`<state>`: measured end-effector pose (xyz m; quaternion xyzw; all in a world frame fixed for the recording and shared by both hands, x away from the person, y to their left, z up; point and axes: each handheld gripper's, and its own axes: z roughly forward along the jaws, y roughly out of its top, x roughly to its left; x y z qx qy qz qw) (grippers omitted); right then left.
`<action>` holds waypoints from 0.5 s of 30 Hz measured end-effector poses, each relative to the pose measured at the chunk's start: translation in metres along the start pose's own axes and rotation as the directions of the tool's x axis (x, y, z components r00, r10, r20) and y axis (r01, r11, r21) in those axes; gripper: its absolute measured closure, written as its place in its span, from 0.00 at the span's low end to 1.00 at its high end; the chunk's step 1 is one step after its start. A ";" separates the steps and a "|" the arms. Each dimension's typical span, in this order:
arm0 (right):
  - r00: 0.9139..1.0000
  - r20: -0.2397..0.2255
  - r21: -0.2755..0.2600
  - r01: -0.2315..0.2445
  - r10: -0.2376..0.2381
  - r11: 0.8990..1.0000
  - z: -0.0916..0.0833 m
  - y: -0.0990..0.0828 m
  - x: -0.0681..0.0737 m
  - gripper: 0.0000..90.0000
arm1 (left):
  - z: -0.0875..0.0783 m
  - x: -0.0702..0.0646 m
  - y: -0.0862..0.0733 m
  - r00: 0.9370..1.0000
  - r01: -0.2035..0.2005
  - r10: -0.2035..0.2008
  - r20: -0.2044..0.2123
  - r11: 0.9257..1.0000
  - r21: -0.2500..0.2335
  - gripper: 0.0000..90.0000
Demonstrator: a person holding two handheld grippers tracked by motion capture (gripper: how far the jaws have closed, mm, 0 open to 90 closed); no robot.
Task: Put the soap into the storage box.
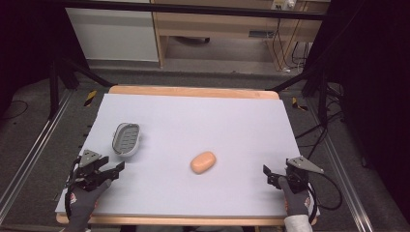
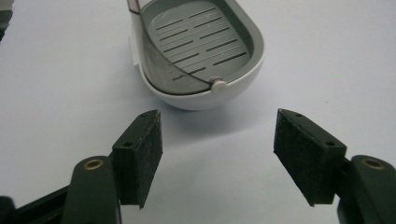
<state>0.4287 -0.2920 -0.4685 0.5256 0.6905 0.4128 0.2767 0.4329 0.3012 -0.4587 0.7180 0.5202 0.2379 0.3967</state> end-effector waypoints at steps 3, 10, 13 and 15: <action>1.000 -0.001 0.000 0.009 -0.009 1.000 0.000 0.000 0.002 0.07 | 0.000 -0.004 0.001 1.000 0.002 -0.002 0.006 1.000 -0.007 0.37; 1.000 0.015 -0.003 0.006 -0.006 1.000 -0.001 0.000 0.003 0.06 | 0.001 -0.020 0.003 0.999 -0.030 0.030 0.037 1.000 0.001 0.37; 1.000 0.023 -0.002 0.016 -0.016 1.000 0.000 0.000 0.003 0.06 | 0.001 -0.024 0.005 0.999 -0.033 0.033 0.040 0.999 -0.003 0.37; 1.000 0.024 0.001 0.011 -0.011 1.000 0.000 0.000 0.004 0.06 | 0.000 -0.028 0.006 0.998 -0.035 0.036 0.050 0.999 -0.007 0.37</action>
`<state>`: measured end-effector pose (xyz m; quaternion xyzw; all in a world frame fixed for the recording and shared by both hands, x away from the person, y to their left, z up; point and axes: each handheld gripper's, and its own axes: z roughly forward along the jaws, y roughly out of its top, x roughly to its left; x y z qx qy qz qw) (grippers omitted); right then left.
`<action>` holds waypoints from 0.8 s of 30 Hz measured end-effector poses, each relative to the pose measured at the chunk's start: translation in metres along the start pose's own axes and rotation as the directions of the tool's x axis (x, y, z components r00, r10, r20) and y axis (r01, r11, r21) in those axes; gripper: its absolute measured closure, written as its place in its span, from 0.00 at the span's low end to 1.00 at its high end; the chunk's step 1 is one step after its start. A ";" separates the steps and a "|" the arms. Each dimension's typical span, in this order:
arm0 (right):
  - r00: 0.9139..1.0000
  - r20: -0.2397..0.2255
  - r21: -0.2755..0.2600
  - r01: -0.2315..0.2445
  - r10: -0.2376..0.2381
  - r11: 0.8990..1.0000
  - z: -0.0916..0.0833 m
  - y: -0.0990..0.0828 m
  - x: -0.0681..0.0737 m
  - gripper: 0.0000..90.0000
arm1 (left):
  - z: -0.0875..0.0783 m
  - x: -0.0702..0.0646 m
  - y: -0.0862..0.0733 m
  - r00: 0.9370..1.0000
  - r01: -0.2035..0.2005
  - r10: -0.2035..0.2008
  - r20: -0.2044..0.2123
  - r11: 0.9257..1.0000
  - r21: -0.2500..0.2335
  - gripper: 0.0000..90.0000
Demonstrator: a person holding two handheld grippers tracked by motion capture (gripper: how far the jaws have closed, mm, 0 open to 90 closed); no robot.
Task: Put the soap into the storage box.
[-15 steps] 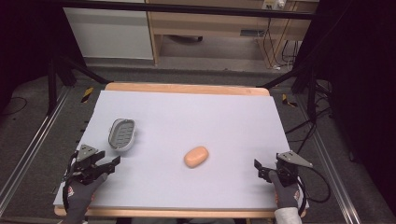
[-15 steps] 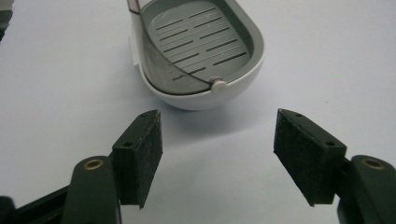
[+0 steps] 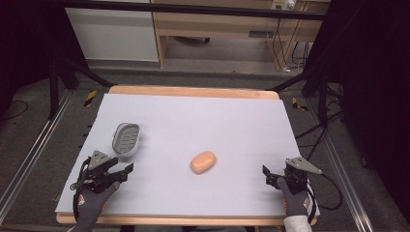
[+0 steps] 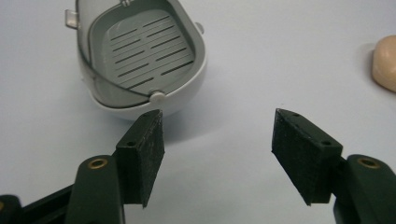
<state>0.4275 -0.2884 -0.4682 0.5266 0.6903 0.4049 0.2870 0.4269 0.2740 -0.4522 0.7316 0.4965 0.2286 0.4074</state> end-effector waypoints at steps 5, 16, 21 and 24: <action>1.000 0.005 -0.009 0.004 -0.004 1.000 -0.001 0.000 -0.001 0.06 | 0.002 -0.009 0.003 1.000 -0.012 0.012 0.024 1.000 -0.004 0.37; 1.000 0.010 -0.016 0.002 -0.002 1.000 -0.002 0.001 0.000 0.06 | 0.007 -0.025 0.011 0.998 -0.038 0.038 0.059 0.999 -0.001 0.36; 1.000 0.009 -0.013 0.000 0.000 1.000 -0.002 0.001 -0.001 0.06 | 0.006 -0.028 0.017 0.997 -0.040 0.041 0.070 0.999 -0.018 0.35; 1.000 0.006 -0.014 -0.007 0.007 1.000 -0.003 0.001 -0.001 0.06 | 0.005 -0.031 0.021 0.996 -0.049 0.050 0.077 0.998 -0.026 0.35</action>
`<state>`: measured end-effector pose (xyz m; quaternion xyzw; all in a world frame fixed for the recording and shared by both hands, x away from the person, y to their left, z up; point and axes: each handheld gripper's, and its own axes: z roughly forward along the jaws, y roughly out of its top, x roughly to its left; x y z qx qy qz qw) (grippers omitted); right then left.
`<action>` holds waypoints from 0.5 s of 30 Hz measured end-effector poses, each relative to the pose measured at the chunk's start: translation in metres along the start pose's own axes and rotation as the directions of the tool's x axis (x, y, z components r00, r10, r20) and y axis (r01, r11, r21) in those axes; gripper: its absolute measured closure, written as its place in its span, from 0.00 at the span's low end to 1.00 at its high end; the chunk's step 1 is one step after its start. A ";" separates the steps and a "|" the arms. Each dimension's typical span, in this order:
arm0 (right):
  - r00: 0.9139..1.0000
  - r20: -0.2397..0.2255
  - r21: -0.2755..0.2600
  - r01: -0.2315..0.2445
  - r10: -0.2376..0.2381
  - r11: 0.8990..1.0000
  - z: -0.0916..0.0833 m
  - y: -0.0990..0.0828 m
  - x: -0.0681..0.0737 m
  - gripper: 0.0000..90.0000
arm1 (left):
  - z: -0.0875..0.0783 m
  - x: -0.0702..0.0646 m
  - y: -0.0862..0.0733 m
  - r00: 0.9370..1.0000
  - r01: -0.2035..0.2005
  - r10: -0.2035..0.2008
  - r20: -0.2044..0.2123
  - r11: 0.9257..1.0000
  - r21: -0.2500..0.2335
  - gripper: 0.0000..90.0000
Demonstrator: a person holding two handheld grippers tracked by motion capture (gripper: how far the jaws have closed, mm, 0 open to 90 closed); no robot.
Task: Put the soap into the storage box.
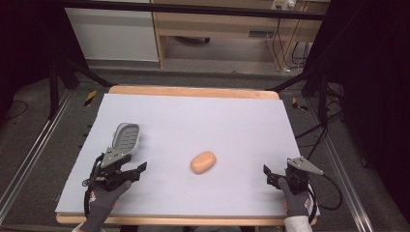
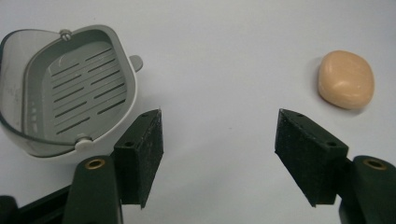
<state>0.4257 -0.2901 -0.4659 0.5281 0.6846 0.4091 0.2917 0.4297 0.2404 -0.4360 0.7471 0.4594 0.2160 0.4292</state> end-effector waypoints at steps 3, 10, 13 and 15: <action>1.000 -0.002 -0.001 -0.002 0.002 1.000 0.000 0.000 -0.001 0.06 | 0.000 -0.002 0.003 1.000 0.004 -0.004 0.004 1.000 -0.008 0.35; 1.000 0.001 0.001 -0.003 0.003 1.000 0.000 -0.001 -0.002 0.06 | 0.005 -0.011 0.015 1.000 -0.006 0.007 0.026 1.000 -0.016 0.34; 1.000 0.003 0.005 -0.003 0.003 1.000 0.001 0.000 -0.002 0.06 | 0.009 -0.019 0.022 0.999 -0.016 0.017 0.042 1.000 -0.018 0.34; 1.000 0.002 0.006 -0.003 0.003 1.000 0.001 0.000 -0.002 0.06 | 0.012 -0.024 0.025 0.998 -0.026 0.027 0.050 1.000 -0.017 0.34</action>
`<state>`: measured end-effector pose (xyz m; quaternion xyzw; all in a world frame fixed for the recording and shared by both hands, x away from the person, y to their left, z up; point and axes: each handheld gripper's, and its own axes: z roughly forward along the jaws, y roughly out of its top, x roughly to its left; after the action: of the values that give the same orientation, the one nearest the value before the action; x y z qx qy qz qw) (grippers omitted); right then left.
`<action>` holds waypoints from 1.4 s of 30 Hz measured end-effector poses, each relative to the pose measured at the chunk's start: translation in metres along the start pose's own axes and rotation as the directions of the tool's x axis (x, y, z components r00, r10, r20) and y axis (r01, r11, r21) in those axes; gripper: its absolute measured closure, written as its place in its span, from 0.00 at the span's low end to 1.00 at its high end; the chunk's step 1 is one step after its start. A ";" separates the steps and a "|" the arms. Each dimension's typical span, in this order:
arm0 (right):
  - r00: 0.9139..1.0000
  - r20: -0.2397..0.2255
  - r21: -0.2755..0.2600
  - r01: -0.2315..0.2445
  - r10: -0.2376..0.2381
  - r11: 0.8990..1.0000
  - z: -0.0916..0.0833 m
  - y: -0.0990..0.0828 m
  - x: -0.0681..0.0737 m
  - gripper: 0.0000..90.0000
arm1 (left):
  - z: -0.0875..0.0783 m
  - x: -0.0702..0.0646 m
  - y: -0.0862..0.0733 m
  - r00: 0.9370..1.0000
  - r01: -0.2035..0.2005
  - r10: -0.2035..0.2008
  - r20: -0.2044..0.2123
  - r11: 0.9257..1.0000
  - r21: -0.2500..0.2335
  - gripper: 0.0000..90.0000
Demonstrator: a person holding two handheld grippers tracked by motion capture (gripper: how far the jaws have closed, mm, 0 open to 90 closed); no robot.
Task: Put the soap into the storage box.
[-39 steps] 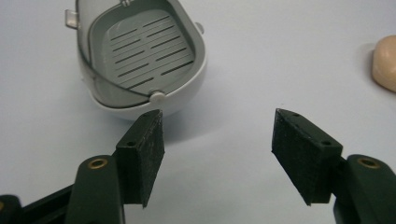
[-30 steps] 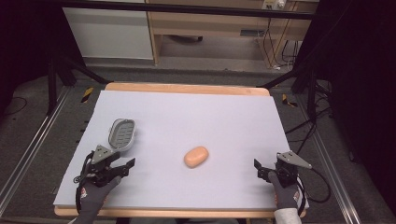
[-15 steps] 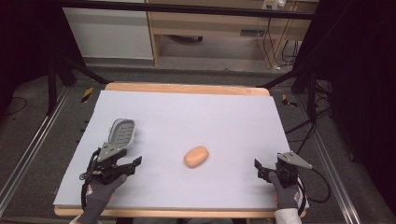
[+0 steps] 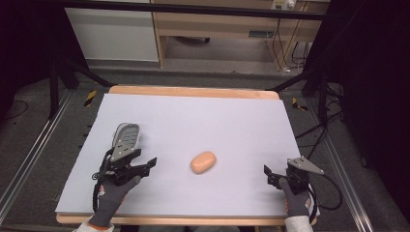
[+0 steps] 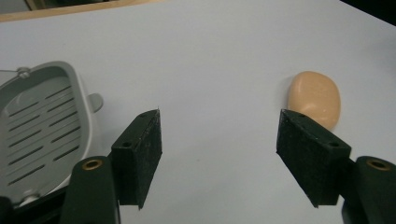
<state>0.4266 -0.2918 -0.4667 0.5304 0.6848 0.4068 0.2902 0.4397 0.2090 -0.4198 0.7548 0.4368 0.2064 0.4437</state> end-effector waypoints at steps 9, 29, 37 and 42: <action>1.000 -0.003 0.004 -0.004 0.004 1.000 0.000 0.001 0.001 0.06 | 0.015 -0.020 0.015 0.998 -0.044 0.044 0.039 0.999 0.012 0.33; 1.000 -0.007 0.007 0.009 -0.009 1.000 0.000 0.001 0.002 0.06 | 0.044 -0.049 0.029 0.993 -0.085 0.081 0.092 0.996 0.041 0.32; 1.000 -0.011 0.016 0.006 -0.006 1.000 0.001 0.002 0.003 0.06 | 0.057 -0.060 0.032 0.989 -0.110 0.103 0.108 0.992 0.061 0.32; 1.000 -0.019 0.021 0.006 -0.006 1.000 0.001 0.002 0.004 0.06 | 0.066 -0.067 0.034 0.986 -0.130 0.121 0.119 0.989 0.072 0.31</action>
<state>0.4275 -0.2877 -0.4653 0.5275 0.6932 0.4039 0.2793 0.4663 0.1128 -0.4202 0.8083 0.3703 0.1730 0.4237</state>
